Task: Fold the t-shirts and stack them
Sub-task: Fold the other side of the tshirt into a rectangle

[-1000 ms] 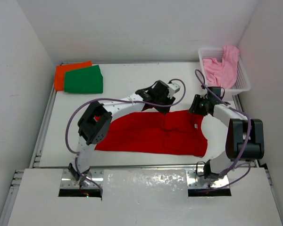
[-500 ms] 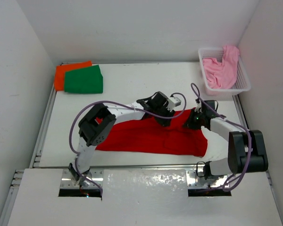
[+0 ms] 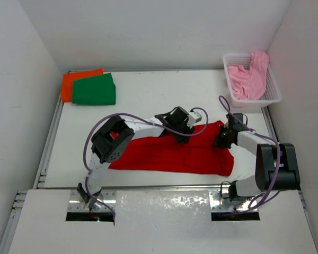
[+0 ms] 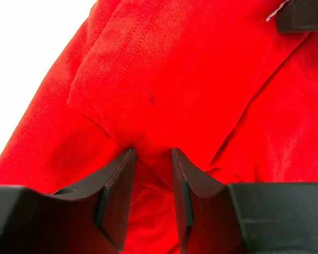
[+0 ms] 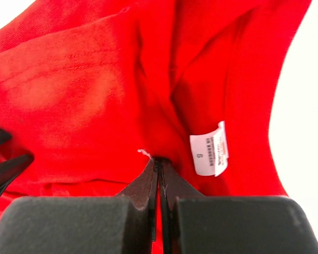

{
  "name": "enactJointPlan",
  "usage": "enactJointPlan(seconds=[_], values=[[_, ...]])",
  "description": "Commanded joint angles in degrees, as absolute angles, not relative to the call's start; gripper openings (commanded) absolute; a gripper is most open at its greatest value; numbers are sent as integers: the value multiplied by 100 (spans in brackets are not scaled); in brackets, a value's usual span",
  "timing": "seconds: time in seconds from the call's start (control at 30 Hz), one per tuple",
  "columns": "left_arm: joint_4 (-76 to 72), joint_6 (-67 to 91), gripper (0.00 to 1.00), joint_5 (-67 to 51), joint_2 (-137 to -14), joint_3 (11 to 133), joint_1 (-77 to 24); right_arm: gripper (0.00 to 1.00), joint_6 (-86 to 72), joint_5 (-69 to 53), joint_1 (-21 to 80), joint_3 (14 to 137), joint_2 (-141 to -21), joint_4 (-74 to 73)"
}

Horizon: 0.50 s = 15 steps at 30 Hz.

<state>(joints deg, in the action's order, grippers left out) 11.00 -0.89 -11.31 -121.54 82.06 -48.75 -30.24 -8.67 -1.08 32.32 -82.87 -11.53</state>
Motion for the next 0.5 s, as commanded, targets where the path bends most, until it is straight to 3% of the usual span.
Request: enactJointPlan(seconds=[0.0, 0.27, 0.33, 0.37, 0.4, 0.43, 0.47], values=[[1309, -307, 33, -800, -12208, 8103, -4869, 0, -2795, -88, -211, 3287, -8288, -1494], [1827, -439, 38, -931, -12076, 8744, -4869, 1, -2549, -370, -211, 3734, -7920, -1783], [2003, -431, 46, -1001, -11997, 8990, -4869, 2, -2392, -168, -211, 4032, -7657, -2134], [2126, -439, 57, -1037, -11945, 9235, -4869, 2, -2365, -106, -211, 4139, -7568, -2266], [2162, -422, 58, -1046, -11918, 9333, -4869, 3, -2338, -45, -211, 4227, -7480, -2529], [2267, -404, 69, -1055, -11883, 9560, -4869, 5, -2320, 113, -220, 4393, -7314, -2662], [2346, -413, 70, -1055, -11865, 9684, -4869, 6, -2320, 158, -237, 4455, -7234, -2924]])
